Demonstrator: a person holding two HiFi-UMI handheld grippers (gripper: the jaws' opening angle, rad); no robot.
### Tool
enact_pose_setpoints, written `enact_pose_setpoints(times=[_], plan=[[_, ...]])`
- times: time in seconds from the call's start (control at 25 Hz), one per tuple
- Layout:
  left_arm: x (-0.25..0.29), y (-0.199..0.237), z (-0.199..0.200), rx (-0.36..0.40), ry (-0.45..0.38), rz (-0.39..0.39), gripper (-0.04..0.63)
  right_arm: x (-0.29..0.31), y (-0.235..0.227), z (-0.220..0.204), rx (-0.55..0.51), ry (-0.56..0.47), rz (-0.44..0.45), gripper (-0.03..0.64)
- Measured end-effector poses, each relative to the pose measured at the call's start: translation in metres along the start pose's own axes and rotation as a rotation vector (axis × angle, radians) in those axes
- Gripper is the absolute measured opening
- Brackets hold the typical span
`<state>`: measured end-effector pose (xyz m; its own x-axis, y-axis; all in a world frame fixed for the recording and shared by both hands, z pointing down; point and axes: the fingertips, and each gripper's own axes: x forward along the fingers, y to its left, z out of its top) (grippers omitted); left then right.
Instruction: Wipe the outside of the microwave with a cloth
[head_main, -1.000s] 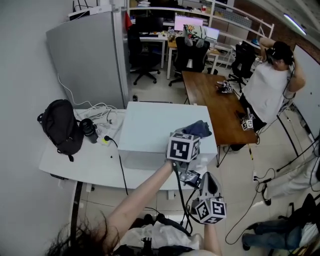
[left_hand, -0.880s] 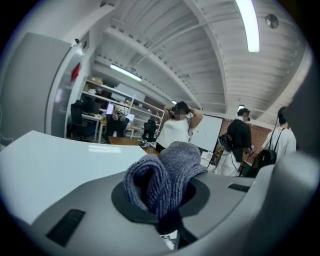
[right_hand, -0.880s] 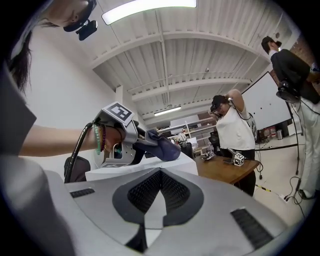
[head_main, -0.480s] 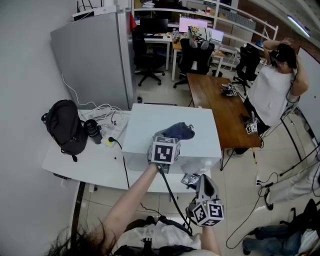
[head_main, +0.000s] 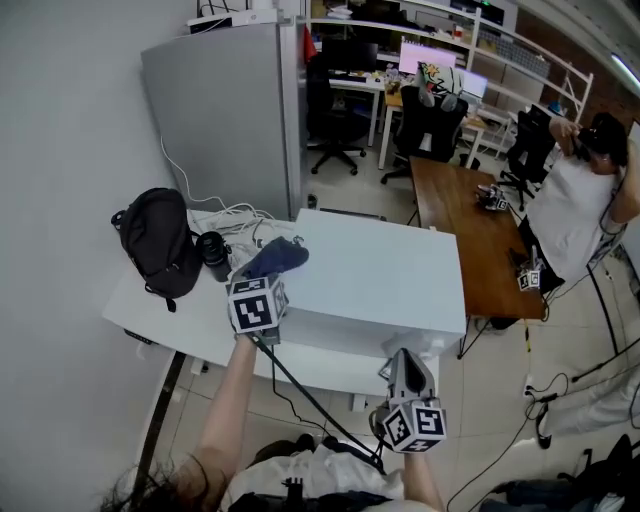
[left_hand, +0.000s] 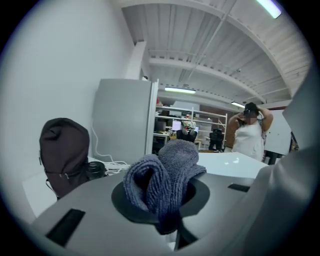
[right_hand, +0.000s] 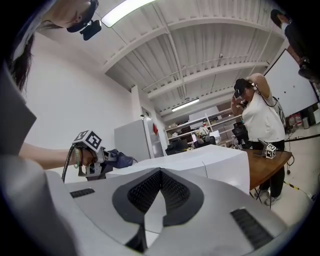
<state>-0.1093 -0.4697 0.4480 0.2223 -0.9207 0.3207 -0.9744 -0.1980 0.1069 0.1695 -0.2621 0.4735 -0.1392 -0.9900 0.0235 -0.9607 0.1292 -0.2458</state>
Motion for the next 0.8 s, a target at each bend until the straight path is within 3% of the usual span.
enact_pose_setpoints(times=[0.12, 0.24, 0.4, 0.56, 0.64, 0.72, 0.8], plan=[[-0.007, 0.013, 0.002, -0.005, -0.011, 0.024, 0.052, 0.005, 0.003, -0.003, -0.002, 0.015, 0.019, 0.020], [-0.010, -0.024, 0.021, -0.010, -0.048, -0.063, 0.052, 0.008, 0.000, -0.006, 0.000, 0.018, 0.026, 0.020], [0.001, -0.133, 0.065, 0.003, -0.136, -0.297, 0.052, 0.008, -0.007, -0.010, 0.009, 0.031, 0.013, 0.020], [0.031, -0.270, 0.069, 0.087, -0.074, -0.586, 0.052, 0.002, -0.019, -0.010, -0.015, 0.033, -0.005, 0.020], [0.046, -0.319, 0.062, 0.108, -0.020, -0.651, 0.052, -0.002, -0.030, -0.005, -0.047, 0.023, -0.023, 0.018], [0.064, -0.355, 0.059, 0.152, 0.009, -0.666, 0.052, -0.004, -0.045, 0.001, -0.066, 0.007, -0.049, 0.018], [0.084, -0.387, 0.049, 0.272, 0.027, -0.671, 0.052, -0.007, -0.059, 0.008, -0.070, -0.004, -0.086, 0.018]])
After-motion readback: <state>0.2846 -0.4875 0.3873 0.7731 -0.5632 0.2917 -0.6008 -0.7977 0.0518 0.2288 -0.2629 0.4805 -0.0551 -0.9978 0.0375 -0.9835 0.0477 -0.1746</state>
